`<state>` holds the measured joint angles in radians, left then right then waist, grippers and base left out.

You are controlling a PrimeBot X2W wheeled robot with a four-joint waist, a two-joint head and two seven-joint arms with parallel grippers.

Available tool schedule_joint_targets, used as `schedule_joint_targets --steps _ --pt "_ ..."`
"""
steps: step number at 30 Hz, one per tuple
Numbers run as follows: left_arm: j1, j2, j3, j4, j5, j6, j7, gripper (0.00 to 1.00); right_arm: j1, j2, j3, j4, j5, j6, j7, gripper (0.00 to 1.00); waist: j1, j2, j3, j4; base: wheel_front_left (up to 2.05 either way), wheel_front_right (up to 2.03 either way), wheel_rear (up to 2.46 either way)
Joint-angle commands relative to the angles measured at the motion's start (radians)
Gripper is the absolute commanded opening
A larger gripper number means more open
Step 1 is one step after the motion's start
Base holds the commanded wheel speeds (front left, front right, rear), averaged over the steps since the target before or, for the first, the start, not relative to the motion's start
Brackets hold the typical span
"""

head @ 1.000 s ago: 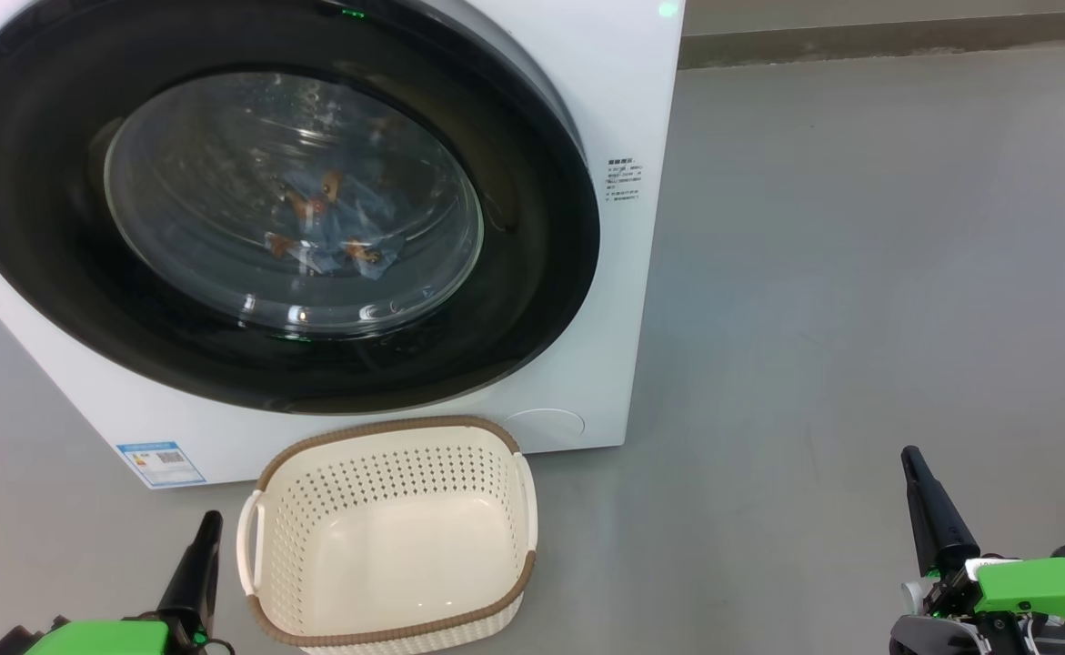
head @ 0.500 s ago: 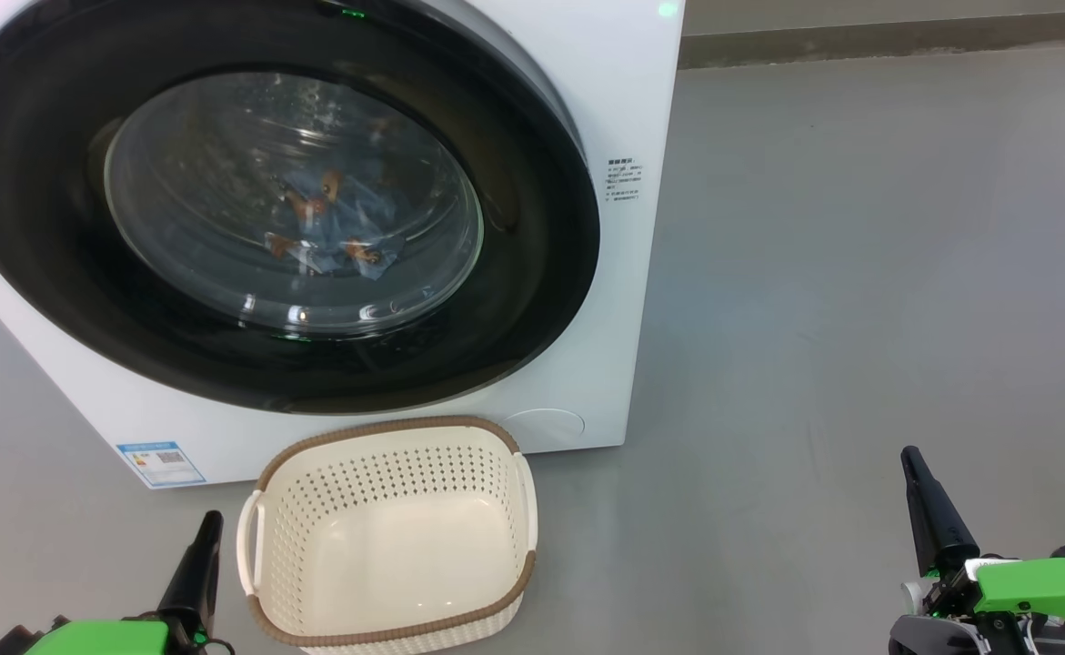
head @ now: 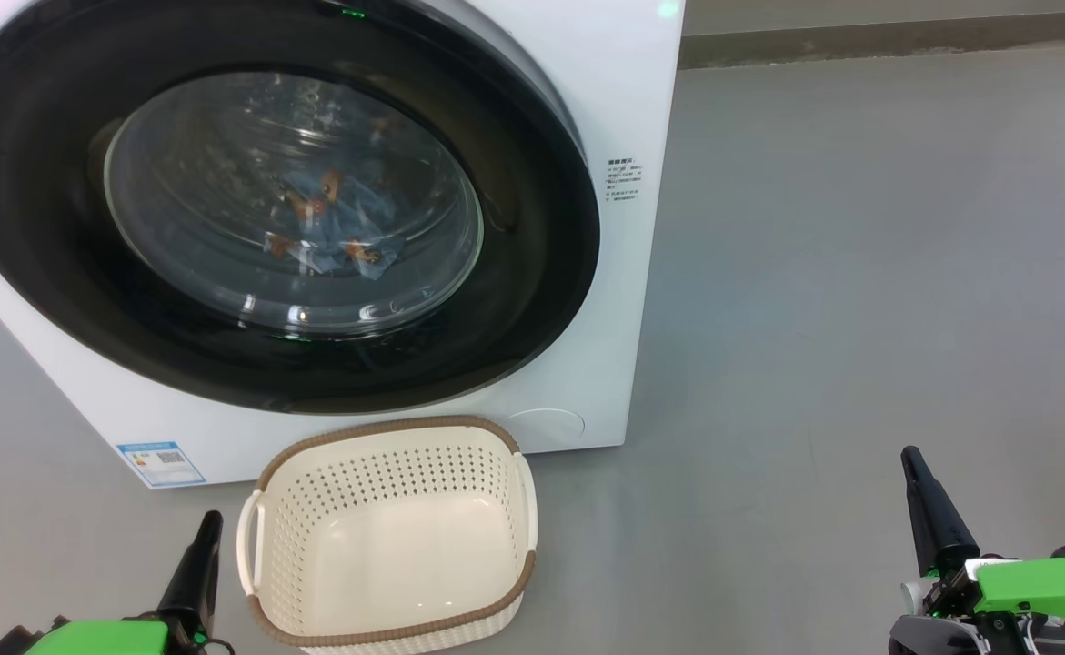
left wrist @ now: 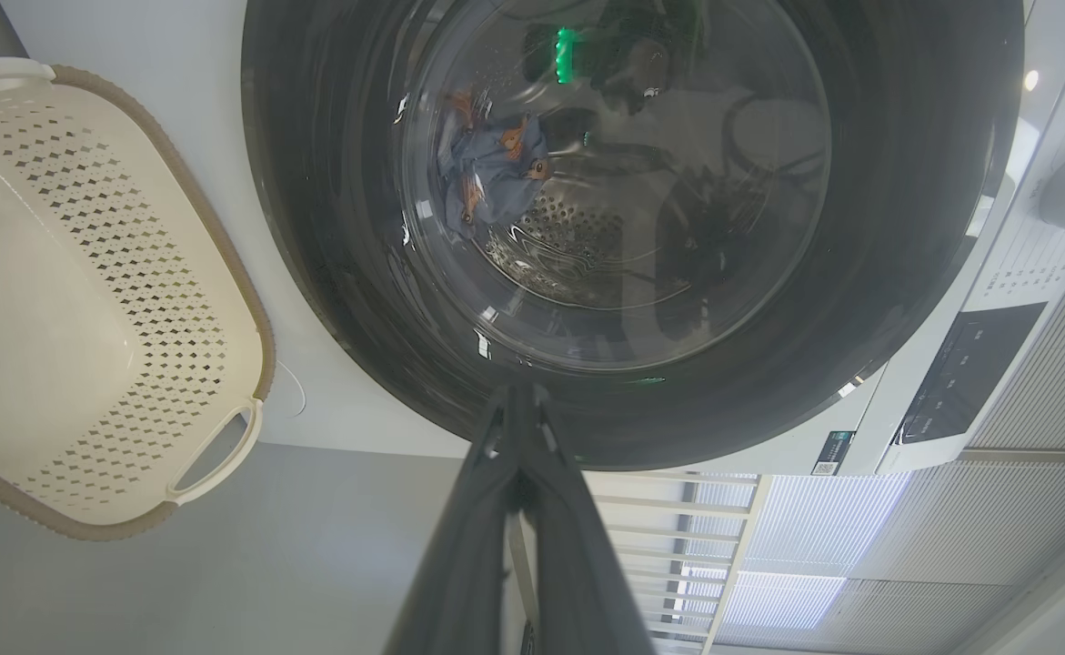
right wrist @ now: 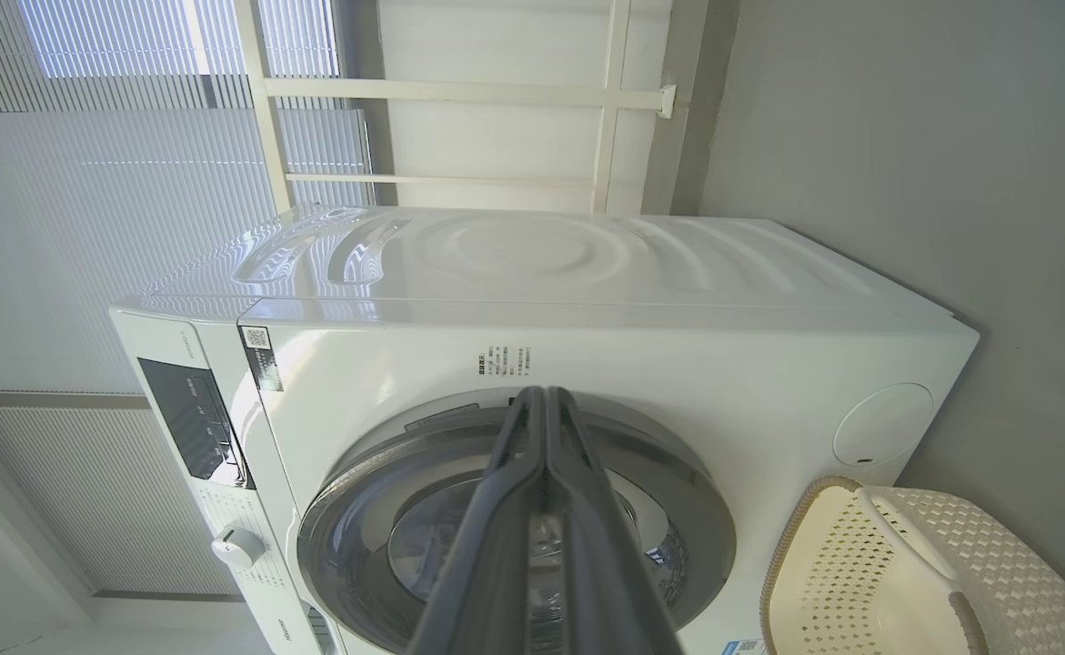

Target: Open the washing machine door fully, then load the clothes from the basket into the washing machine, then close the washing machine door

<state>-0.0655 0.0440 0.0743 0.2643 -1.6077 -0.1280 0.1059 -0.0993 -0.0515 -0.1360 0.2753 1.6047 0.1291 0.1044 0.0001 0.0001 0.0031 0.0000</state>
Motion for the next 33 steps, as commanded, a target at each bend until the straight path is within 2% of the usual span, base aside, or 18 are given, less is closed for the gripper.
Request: schedule_joint_targets --steps 1,33 --pt "-0.042 0.01 0.036 -0.019 -0.004 -0.003 0.004 0.0 -0.008 -0.001 0.025 -0.031 0.006 0.002 0.007 0.0 0.0 -0.0001 0.0 0.0 0.0 0.0 0.0" --pt "-0.042 0.008 0.038 -0.019 -0.002 -0.003 0.006 0.0 -0.009 0.0 0.023 -0.031 0.005 0.002 0.008 0.0 -0.0001 -0.0001 0.0 0.0 0.0 0.0 0.0"
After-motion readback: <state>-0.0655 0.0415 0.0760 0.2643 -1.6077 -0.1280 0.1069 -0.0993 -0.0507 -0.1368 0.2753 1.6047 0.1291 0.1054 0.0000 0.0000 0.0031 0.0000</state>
